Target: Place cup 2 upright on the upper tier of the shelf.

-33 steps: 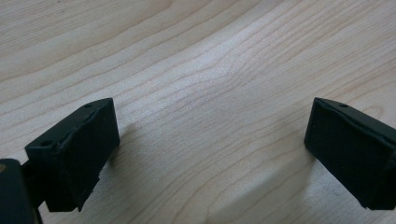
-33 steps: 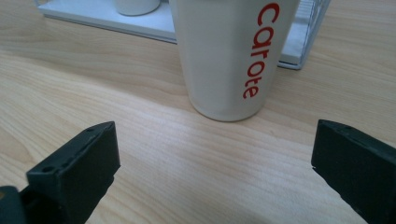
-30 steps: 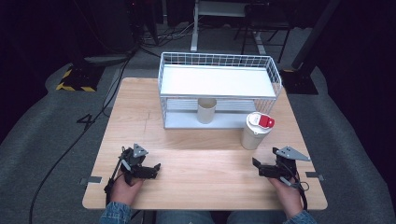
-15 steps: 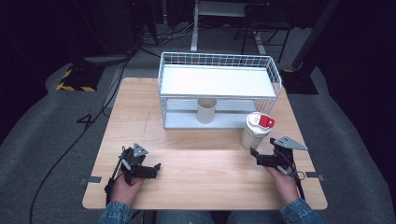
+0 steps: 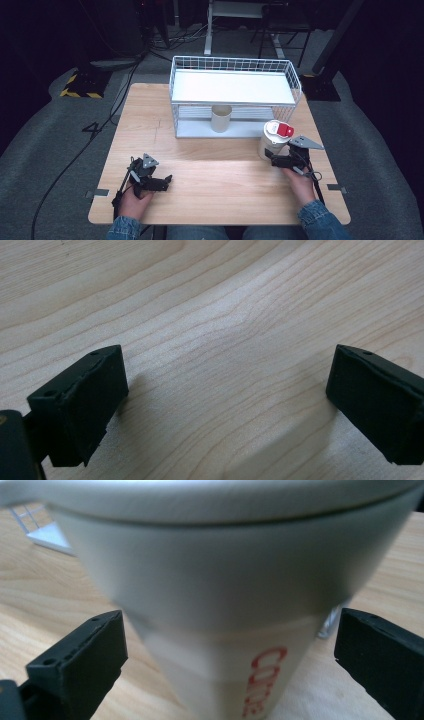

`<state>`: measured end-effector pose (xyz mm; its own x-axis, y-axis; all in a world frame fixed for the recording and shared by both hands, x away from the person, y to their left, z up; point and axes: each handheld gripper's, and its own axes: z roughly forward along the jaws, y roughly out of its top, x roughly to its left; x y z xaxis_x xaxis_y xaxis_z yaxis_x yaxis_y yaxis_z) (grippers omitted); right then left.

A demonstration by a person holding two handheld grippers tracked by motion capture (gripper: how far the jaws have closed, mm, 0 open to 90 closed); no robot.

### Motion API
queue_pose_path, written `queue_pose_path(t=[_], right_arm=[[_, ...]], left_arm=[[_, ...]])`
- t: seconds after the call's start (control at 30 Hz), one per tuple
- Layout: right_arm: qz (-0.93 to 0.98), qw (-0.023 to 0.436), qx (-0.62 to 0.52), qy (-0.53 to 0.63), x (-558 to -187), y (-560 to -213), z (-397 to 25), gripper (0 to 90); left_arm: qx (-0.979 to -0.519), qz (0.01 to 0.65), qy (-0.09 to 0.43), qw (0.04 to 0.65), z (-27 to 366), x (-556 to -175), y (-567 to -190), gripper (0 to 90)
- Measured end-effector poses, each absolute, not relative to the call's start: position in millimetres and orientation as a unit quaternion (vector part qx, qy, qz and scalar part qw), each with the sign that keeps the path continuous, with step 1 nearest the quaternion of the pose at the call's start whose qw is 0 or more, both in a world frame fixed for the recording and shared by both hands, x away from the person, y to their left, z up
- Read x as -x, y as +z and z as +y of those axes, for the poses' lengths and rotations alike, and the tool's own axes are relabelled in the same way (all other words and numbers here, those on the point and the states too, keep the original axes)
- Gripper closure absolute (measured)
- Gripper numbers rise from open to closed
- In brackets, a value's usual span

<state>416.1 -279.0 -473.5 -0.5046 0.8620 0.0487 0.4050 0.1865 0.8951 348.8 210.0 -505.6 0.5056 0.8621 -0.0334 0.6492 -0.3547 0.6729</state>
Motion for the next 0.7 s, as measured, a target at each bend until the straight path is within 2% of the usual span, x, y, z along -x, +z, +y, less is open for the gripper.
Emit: queue_pose_path(t=[0.7], right_arm=[[0.710,0.234,-0.416,0.518,-433,-484,-278,1.6]], left_arm=[[-0.806,0.469,0.166,0.321,210,-349,-506,3.9]])
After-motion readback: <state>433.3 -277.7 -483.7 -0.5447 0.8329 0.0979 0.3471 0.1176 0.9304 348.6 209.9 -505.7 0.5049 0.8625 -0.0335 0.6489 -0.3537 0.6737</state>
